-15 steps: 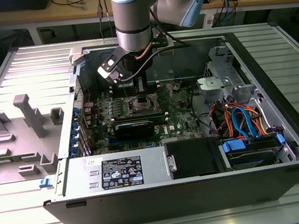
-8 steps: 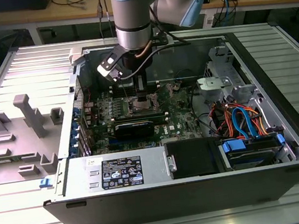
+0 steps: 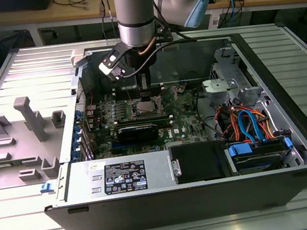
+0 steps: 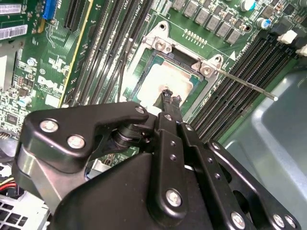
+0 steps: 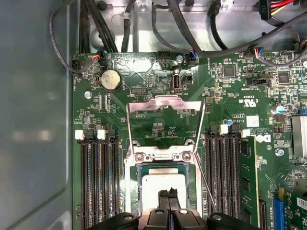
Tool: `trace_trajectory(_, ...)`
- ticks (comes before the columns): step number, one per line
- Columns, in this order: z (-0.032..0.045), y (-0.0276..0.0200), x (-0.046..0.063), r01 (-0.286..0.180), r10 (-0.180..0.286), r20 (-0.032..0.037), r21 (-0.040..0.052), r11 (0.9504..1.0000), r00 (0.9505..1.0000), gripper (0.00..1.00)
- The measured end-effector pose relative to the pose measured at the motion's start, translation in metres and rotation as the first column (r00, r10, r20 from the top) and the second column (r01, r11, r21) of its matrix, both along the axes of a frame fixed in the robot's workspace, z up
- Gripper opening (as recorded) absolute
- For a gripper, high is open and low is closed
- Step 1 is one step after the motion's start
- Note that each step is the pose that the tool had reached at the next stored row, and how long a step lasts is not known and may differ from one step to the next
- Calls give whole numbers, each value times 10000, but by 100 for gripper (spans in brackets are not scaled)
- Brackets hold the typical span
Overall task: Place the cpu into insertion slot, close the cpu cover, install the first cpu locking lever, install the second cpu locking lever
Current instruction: 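Close the cpu cover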
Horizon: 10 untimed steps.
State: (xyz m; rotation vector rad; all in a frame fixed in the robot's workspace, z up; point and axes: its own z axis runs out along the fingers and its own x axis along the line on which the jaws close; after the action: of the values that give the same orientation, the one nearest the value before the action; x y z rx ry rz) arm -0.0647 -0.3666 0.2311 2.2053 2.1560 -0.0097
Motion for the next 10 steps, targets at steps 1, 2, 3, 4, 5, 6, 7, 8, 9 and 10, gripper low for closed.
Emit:
trace_trajectory(1, 0, 0, 0, 0, 0, 0, -1, 10000, 10000, 11)
trace_trajectory(2, 3, 0, 0, 0, 0, -1, -2, 10000, 10000, 11)
trace_trajectory(3, 18, -1, 0, 0, 0, -3, -6, 10000, 10000, 11)
trace_trajectory(4, 37, 0, 0, 0, 0, -1, -2, 10000, 10000, 11)
trace_trajectory(5, 65, 0, 0, 1, -1, 0, -1, 10000, 10000, 11)
trace_trajectory(6, 85, 0, 0, 0, 0, -1, -3, 10000, 10000, 11)
trace_trajectory(7, 99, 0, 1, 0, 0, 0, -1, 10000, 10000, 11)
trace_trajectory(8, 103, 0, 3, -1, 1, 0, -1, 10000, 10000, 11)
trace_trajectory(9, 103, 0, 4, 0, 0, 0, 0, 10000, 10000, 11)
trace_trajectory(10, 103, 0, 4, 0, 0, 1, 1, 10000, 10000, 11)
